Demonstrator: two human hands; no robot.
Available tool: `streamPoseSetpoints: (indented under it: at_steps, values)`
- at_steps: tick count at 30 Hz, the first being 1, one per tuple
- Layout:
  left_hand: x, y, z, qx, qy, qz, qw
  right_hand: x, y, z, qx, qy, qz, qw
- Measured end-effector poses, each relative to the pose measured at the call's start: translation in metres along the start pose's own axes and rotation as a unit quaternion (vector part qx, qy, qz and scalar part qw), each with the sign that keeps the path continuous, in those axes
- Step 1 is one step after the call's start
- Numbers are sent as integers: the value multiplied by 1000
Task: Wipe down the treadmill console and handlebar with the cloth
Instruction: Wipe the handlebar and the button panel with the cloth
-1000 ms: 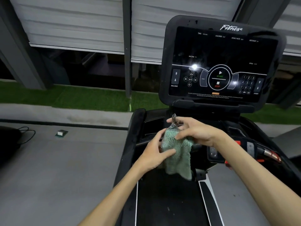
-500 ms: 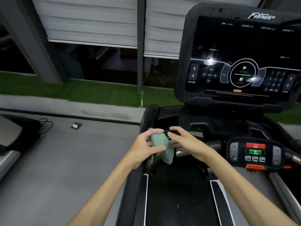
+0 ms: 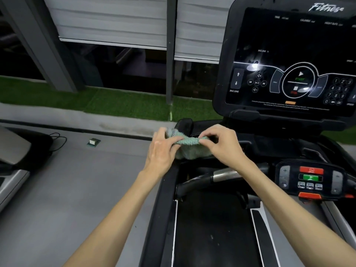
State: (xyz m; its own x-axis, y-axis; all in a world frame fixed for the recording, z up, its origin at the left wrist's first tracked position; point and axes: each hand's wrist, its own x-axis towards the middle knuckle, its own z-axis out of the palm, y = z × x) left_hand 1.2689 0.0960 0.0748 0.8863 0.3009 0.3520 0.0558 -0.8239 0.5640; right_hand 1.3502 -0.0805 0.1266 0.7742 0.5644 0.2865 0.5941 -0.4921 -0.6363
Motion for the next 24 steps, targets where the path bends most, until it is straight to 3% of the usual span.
streamPoseSetpoints:
  at_steps: [2, 4, 8, 10, 12, 15, 17, 20, 24]
  values:
    - [-8, -3, 7, 27, 75, 26, 996, -9, 5, 1, 9, 26, -32, 999]
    - [-25, -10, 21, 13, 87, 46, 995, -26, 21, 7, -22, 2, -49, 999]
    - [-77, -27, 69, 41, -39, 108, 993, -70, 57, 20, -156, -131, -30, 978]
    - [-102, -26, 81, 36, -81, 80, 993, -83, 64, 24, -186, -150, -56, 969]
    - [-112, -23, 83, -15, -77, 30, 996, -85, 63, 23, -181, -143, -79, 970]
    - [-103, -13, 78, -77, -42, 25, 996, -85, 58, 22, -173, -172, -106, 964]
    - [-89, -5, 82, -110, -110, 20, 988, -88, 57, 20, -174, -201, -104, 958]
    - [-75, 0, 98, -80, -225, 24, 971, -91, 63, -3, -164, -149, -91, 971]
    - [-81, -9, 111, -25, -187, 60, 980, -92, 88, -68, -232, 13, -27, 972]
